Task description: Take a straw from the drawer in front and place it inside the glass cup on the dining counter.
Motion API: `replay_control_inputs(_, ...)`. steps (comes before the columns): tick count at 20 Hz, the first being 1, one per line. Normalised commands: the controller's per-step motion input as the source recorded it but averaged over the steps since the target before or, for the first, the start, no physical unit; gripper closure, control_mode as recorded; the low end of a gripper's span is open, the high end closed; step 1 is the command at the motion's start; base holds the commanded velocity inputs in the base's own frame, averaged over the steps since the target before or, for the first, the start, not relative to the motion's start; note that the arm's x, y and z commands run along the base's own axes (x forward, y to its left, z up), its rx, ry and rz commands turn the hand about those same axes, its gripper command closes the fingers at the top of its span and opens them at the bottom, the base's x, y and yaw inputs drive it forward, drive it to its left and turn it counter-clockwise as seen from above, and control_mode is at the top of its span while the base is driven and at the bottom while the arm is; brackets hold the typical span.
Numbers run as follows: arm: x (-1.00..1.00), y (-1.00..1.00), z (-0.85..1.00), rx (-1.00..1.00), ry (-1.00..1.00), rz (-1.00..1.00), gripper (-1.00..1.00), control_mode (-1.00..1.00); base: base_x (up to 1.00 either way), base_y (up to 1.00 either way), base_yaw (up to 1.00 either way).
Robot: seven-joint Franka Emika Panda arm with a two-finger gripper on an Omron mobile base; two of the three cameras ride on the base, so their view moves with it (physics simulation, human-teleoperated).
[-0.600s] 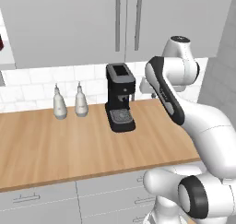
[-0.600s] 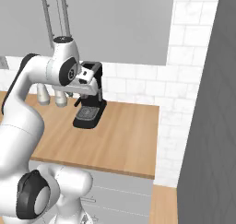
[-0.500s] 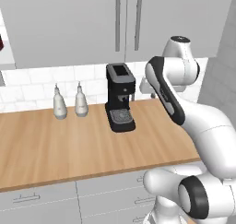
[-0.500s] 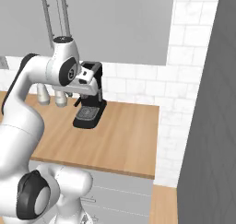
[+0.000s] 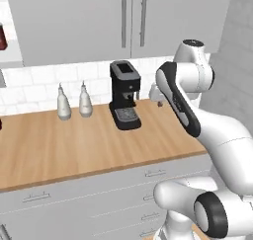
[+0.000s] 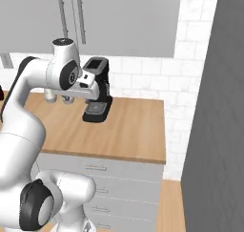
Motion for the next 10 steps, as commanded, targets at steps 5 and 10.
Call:
replay_control_inputs(5,0.0,0.0,0.0,0.0,0.0,0.0,-1.0,1.0,-0.06,0.85,-0.49)
replay_control_inputs(10,0.0,0.0,0.0,0.0,0.0,0.0,-1.0,1.0,0.0,0.8,-0.58)
